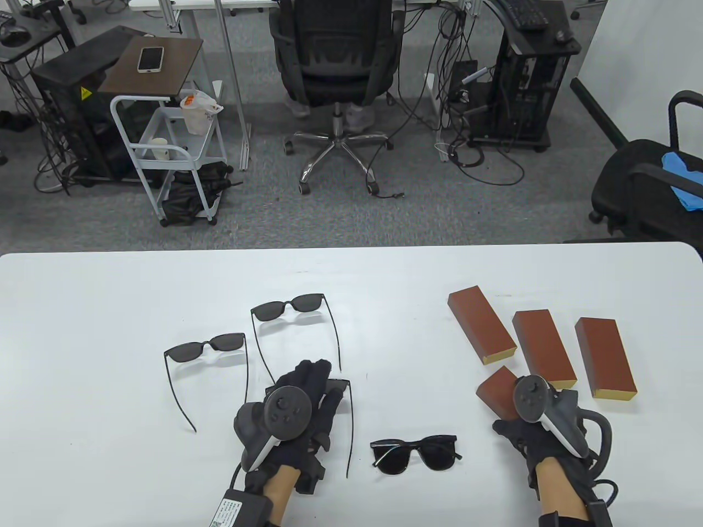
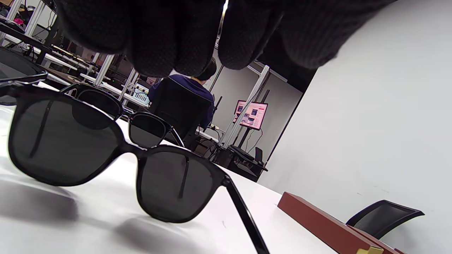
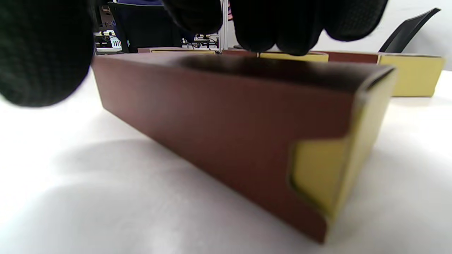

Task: Slide to open storage boxes and store sunglasses

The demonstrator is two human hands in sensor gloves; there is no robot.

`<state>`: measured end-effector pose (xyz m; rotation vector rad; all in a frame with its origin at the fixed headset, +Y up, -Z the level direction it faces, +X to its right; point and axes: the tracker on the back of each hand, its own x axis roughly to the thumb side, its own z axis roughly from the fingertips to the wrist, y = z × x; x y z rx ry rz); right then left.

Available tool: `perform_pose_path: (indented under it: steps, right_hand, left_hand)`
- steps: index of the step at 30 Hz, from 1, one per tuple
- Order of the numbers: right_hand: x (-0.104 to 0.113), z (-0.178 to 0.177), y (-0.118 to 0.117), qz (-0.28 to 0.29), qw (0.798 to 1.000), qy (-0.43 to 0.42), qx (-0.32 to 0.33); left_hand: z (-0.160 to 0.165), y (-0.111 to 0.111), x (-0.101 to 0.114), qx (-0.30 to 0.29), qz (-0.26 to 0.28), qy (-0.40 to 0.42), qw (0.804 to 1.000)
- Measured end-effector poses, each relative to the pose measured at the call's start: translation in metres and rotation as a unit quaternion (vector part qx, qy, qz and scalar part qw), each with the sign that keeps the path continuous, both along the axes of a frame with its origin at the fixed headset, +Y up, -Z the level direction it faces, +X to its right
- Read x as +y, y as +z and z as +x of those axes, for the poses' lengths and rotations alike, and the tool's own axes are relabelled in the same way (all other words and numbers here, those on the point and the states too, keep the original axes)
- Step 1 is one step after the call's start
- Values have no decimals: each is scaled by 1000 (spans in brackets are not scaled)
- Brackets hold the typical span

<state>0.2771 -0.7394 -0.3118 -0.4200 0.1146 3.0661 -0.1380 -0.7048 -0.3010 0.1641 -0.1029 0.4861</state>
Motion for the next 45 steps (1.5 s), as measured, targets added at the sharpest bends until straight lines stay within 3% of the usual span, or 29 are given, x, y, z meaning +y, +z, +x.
perform_pose_path:
  steps: [14,21,25,32,38,42,45]
  right_hand:
    - [-14,1,-3,-57,998,4,-5]
    - [-12,3,-3,-36,999,-36,-3]
    - [18,-5,-2,38,995,-92,24]
    - [57,-42,4,128,979,-104,122]
    - [76,-73,13,142,961,-115,209]
    - [84,-94,19,119,943,-153,269]
    - [88,-108,24,102,932,-154,311]
  left_hand:
    - [-3,0,-1,4,-5,-14,1000]
    - [-1,0,-2,0,-7,-26,1000]
    - [1,0,-2,-7,-9,-25,1000]
    - [14,4,2,-65,7,-49,997]
    - [31,10,8,-135,34,-68,988]
    - [39,16,15,-189,95,-57,976]
    - [41,19,19,-211,112,-43,970]
